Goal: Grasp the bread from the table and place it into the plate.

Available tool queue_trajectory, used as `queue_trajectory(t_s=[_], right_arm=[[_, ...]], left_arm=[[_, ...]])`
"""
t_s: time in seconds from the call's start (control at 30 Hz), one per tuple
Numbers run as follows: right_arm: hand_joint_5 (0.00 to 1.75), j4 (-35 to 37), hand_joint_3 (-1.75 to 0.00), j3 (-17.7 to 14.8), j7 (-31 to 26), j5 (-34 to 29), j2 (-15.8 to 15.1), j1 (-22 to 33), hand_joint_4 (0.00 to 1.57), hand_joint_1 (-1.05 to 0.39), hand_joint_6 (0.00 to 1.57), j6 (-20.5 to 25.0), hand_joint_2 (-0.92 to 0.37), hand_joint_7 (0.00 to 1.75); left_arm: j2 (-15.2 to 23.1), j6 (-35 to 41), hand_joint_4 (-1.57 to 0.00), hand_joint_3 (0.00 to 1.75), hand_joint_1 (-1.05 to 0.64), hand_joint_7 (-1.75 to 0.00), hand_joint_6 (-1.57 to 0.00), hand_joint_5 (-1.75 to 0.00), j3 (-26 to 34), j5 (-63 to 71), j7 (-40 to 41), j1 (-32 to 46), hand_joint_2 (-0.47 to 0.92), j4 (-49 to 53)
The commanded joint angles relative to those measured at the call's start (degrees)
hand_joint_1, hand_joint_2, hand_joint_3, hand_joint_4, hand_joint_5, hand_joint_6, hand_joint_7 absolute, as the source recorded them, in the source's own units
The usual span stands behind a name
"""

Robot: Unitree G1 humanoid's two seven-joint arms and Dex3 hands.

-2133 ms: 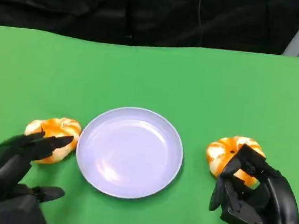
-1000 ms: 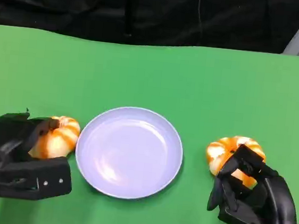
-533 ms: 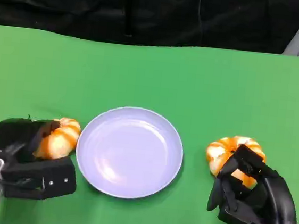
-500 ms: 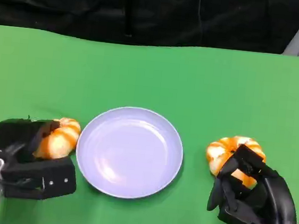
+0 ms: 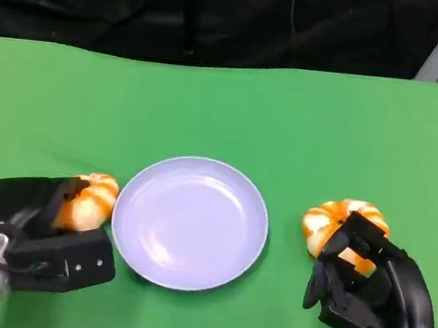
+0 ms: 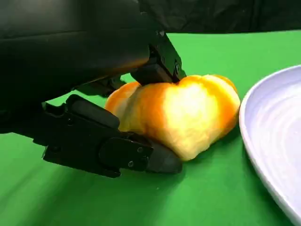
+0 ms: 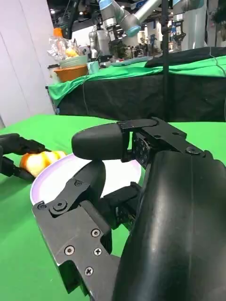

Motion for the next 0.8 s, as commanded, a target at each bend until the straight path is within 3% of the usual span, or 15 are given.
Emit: queue_trajectory(t_s=[0.03, 0.07, 0.1, 0.13, 0.17, 0.2, 0.23, 0.3, 0.37, 0.67, 0.8], right_arm=[[1.75, -0.92, -1.19, -0.45, -0.23, 0.35, -0.52, 0.25, 0.85, -0.08, 0.62, -0.24, -0.58, 1.74], [1.75, -0.91, -1.19, -0.49, -0.25, 0.3, -0.58, 0.22, 0.85, -0.08, 0.62, -0.21, -0.58, 1.74], [1.75, -0.92, -1.19, -0.52, -0.28, 0.27, -0.62, 0.2, 0.85, -0.08, 0.62, -0.15, -0.58, 1.75], [1.75, -0.78, -1.19, -0.58, -0.13, 0.39, -0.65, 0.14, 0.85, -0.08, 0.62, -0.25, -0.58, 1.75], [1.75, -0.72, -1.18, -0.6, -0.06, 0.44, -0.69, 0.1, 0.85, -0.08, 0.62, -0.27, -0.57, 1.75], [1.75, -0.68, -1.18, -0.62, 0.0, 0.48, -0.7, 0.08, 0.85, -0.08, 0.62, -0.28, -0.57, 1.75], [1.75, -0.67, -1.18, -0.62, 0.02, 0.5, -0.71, 0.07, 0.85, -0.08, 0.62, -0.28, -0.57, 1.75], [1.75, -0.63, -1.18, -0.69, 0.01, 0.68, -0.61, 0.07, 0.85, -0.09, 0.62, -0.26, -0.57, 1.75], [1.75, -0.61, -1.19, -0.72, 0.0, 0.77, -0.57, 0.07, 0.86, -0.09, 0.62, -0.26, -0.57, 1.74], [1.75, -0.45, -1.18, -0.66, 0.1, 0.36, -0.84, 0.22, 0.85, -0.1, 0.62, -0.74, -0.56, 1.74], [1.75, -0.37, -1.18, -0.76, 0.13, 0.42, -0.97, 0.08, 0.85, -0.11, 0.62, -0.54, -0.56, 1.75]], left_arm=[[-0.01, -1.83, -1.11, 0.19, -0.1, -0.12, -1.1, -0.16, 0.91, -1.79, 0.97, 1.59, 0.92, 0.8], [0.05, -2.36, -1.11, 0.19, -0.1, -0.12, -1.11, -0.17, 1.25, -2.17, 1.68, 1.7, 0.92, 0.69], [0.09, -2.76, -0.97, 0.22, -0.04, -0.18, -1.16, -0.67, 1.49, -2.43, 2.19, 1.77, 0.92, 0.64], [0.26, -3.35, -0.86, 0.23, -0.03, -0.22, -1.17, -0.96, 1.68, -2.64, 2.99, 1.84, 0.92, 0.62], [0.44, -3.72, -0.73, 0.22, -0.01, -0.59, -1.07, -1.39, 1.78, -2.78, 3.59, 1.88, 0.92, 0.54], [0.55, -3.91, -0.69, 0.22, -0.01, -0.95, -0.93, -1.56, 1.76, -2.85, 3.93, 1.87, 0.92, 0.54], [0.63, -4.03, -0.67, 0.21, -0.01, -1.14, -0.85, -1.65, 1.71, -2.92, 4.15, 1.85, 0.92, 0.57], [0.85, -4.87, -0.68, 0.22, 0.01, -1.53, -0.68, -1.73, 2.03, -3.32, 5.02, 2.06, 0.92, 0.33], [0.95, -5.28, -0.68, 0.22, 0.02, -1.7, -0.6, -1.74, 2.11, -3.55, 5.41, 2.15, 0.92, 0.27], [2.94, -4.47, -0.67, 0.21, 0.01, -1.75, -0.49, -1.75, 3.84, -4.11, 4.93, 2.01, 0.92, -5.04], [4.82, -4.3, -0.68, 0.23, -0.01, -1.72, -0.54, -1.75, 3.57, -2.82, 5.2, 2.15, 0.92, -9.63]])
